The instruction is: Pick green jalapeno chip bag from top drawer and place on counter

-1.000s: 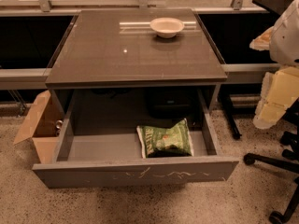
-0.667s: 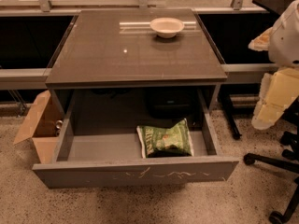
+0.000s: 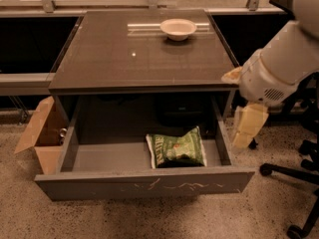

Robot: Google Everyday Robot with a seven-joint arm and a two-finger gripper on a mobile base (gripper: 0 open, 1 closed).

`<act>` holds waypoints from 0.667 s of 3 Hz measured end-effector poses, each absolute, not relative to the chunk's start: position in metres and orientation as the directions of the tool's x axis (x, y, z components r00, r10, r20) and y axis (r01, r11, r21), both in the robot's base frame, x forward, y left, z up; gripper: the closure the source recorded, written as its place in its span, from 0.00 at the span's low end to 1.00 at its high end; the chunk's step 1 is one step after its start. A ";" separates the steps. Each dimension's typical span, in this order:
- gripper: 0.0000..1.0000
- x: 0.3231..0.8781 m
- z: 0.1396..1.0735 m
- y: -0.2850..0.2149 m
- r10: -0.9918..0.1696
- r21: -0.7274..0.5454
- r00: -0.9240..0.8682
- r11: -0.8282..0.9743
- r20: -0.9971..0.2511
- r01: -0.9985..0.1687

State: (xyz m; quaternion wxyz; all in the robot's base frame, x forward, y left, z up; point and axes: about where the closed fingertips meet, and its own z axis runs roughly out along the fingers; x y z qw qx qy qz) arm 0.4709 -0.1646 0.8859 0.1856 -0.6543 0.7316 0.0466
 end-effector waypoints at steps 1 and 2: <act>0.00 0.477 0.848 -0.141 -0.927 -0.132 -0.051 0.107 -0.371 -0.986; 0.00 0.479 0.843 -0.139 -0.926 -0.127 -0.046 0.100 -0.374 -0.987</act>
Offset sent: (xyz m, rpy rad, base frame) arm 0.0056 0.0198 -0.0321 0.0374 0.0328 0.0346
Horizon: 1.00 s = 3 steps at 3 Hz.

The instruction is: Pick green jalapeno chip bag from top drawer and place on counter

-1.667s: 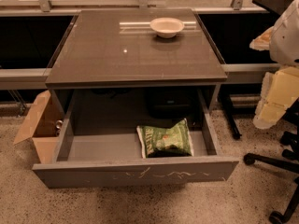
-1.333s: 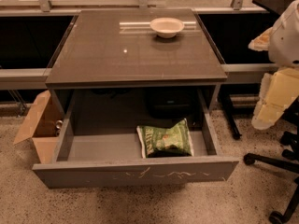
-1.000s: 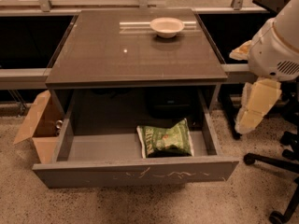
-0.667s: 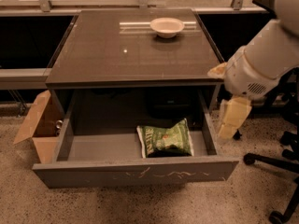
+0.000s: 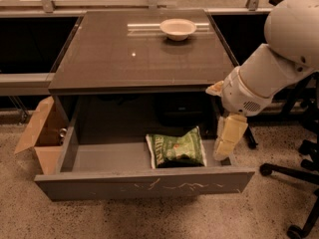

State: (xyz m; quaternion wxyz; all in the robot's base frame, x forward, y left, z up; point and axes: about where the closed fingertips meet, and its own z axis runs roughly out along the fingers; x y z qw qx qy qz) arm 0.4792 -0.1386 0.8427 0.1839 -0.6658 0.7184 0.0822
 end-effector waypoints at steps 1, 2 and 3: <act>0.00 0.482 0.835 -0.134 -0.925 -0.120 -0.035 0.087 -0.377 -0.989; 0.00 0.495 0.804 -0.116 -0.916 -0.102 0.013 0.031 -0.401 -0.994; 0.14 0.511 0.764 -0.095 -0.893 -0.064 0.051 -0.025 -0.448 -0.998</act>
Offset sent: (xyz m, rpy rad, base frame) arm 0.0414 0.0495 -0.0934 0.0777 0.0530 0.1713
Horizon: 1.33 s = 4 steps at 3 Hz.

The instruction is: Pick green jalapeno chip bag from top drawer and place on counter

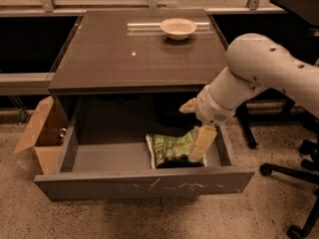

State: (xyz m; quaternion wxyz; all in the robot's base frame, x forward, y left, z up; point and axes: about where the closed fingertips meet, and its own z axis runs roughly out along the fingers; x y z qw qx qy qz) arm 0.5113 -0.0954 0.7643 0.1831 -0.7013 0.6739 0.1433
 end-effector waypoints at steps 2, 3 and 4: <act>0.11 0.536 0.706 -0.078 -0.868 0.017 0.054 -0.072 -0.494 -0.997; 0.22 0.546 0.677 -0.076 -0.868 0.066 0.031 -0.073 -0.496 -0.995; 0.38 0.551 0.662 -0.075 -0.867 0.093 0.019 -0.075 -0.498 -0.993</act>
Offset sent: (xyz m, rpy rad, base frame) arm 0.0364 0.0206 -0.0796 0.0622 0.1129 0.0585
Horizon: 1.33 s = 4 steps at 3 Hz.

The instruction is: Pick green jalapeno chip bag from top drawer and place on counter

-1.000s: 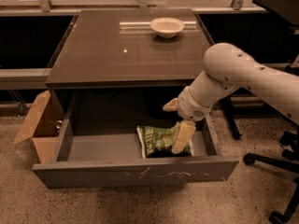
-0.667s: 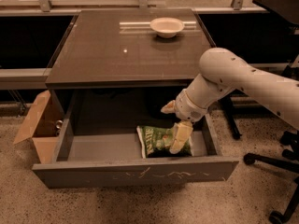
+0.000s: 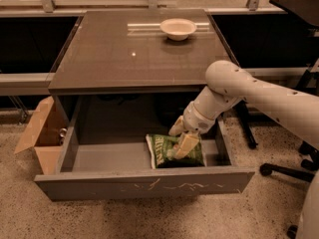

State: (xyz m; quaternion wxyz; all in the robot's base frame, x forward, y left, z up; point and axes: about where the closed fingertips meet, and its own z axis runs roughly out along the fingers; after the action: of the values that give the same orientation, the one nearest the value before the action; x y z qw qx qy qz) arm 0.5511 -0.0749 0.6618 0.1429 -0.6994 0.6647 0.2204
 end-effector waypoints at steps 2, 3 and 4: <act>0.10 0.551 0.625 -0.074 -0.870 0.164 -0.007 -0.086 -0.494 -0.983; 0.25 0.550 0.619 -0.077 -0.868 0.173 -0.014 -0.084 -0.496 -0.981; 0.48 0.551 0.646 -0.087 -0.860 0.101 -0.001 -0.059 -0.510 -0.993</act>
Offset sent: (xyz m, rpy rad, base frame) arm 0.0001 -0.0038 -0.0585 -0.0144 0.1150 0.0118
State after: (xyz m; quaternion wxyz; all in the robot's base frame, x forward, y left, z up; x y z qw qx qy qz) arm 0.5511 -0.0873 0.6457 0.1465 -0.6914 0.6700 0.2269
